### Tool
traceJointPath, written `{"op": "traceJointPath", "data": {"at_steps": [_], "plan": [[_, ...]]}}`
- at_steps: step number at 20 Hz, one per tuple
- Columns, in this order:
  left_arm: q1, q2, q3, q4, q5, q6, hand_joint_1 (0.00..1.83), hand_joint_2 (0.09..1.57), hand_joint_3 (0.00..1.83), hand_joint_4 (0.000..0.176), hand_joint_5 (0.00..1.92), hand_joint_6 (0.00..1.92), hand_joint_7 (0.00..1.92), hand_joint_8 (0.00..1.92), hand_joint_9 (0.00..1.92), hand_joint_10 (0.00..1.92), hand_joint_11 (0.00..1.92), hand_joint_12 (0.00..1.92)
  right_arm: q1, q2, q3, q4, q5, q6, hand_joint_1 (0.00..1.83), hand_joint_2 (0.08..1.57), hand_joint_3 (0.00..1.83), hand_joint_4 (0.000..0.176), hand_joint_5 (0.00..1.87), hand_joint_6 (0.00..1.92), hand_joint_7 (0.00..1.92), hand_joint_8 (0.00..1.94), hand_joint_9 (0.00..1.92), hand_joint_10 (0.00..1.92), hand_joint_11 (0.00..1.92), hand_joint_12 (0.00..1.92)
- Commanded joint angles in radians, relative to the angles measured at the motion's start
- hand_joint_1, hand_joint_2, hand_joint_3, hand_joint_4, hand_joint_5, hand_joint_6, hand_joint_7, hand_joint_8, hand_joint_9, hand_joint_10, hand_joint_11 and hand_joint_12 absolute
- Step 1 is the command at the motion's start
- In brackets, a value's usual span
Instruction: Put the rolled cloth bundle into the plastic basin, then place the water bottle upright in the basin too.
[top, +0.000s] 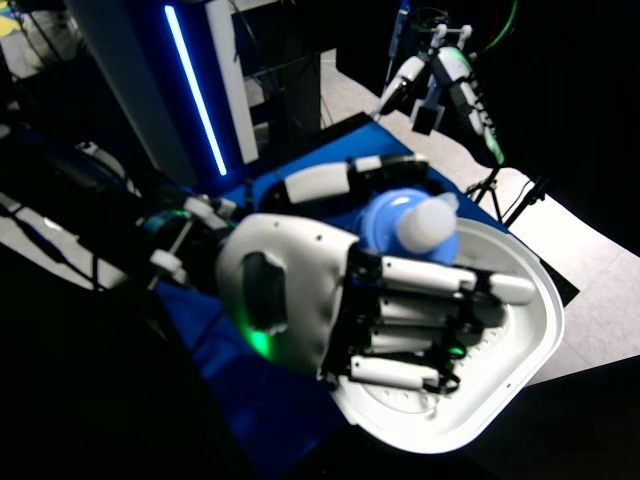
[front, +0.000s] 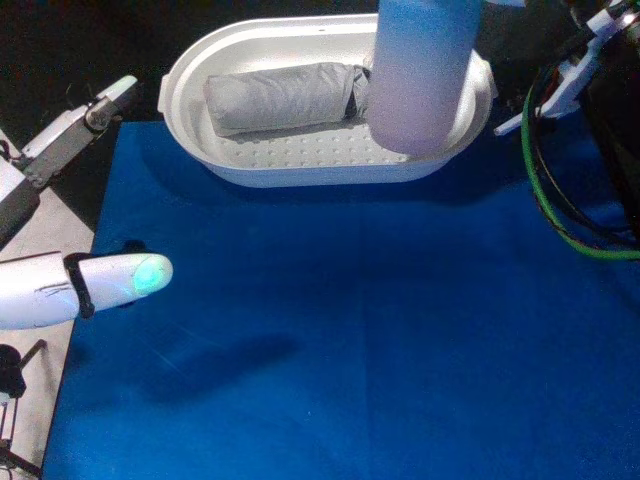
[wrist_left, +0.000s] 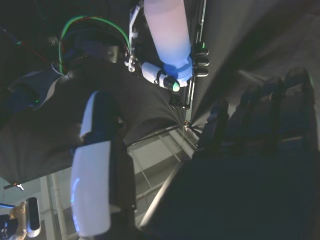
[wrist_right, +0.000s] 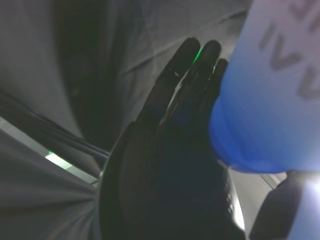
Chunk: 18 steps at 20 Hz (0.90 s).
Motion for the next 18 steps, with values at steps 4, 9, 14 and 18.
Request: {"op": "traceJointPath", "data": {"at_steps": [4, 9, 14, 18], "plan": [[-0.008, -0.007, 0.002, -0.002, -0.132, -0.011, 0.60, 0.91, 0.00, 0.176, 0.00, 0.00, 0.00, 0.00, 0.00, 0.00, 0.00, 0.00, 0.013, 0.011, 0.005, 0.009, 0.148, 0.025, 0.52, 1.29, 0.00, 0.046, 0.45, 0.00, 0.62, 0.00, 0.67, 0.00, 0.35, 0.77], [-0.008, -0.008, 0.002, -0.002, -0.135, -0.014, 0.61, 0.91, 0.00, 0.176, 0.00, 0.00, 0.00, 0.00, 0.00, 0.00, 0.00, 0.00, 0.007, 0.014, 0.011, 0.008, 0.133, 0.025, 0.52, 1.13, 0.00, 0.122, 0.33, 0.00, 0.45, 0.00, 0.45, 0.00, 0.16, 0.60], [-0.008, -0.008, 0.002, -0.002, -0.139, -0.015, 0.63, 0.91, 0.00, 0.176, 0.00, 0.00, 0.00, 0.00, 0.00, 0.00, 0.00, 0.00, 0.001, 0.014, 0.012, 0.008, 0.122, 0.025, 0.49, 1.13, 0.00, 0.153, 0.28, 0.00, 0.40, 0.00, 0.39, 0.00, 0.15, 0.49], [-0.007, -0.009, 0.001, -0.004, -0.139, -0.015, 0.61, 0.92, 0.00, 0.176, 0.00, 0.00, 0.00, 0.00, 0.00, 0.00, 0.00, 0.00, -0.005, 0.015, 0.010, 0.008, 0.122, 0.025, 0.46, 1.15, 0.01, 0.153, 0.28, 0.00, 0.41, 0.00, 0.40, 0.00, 0.16, 0.50]]}}
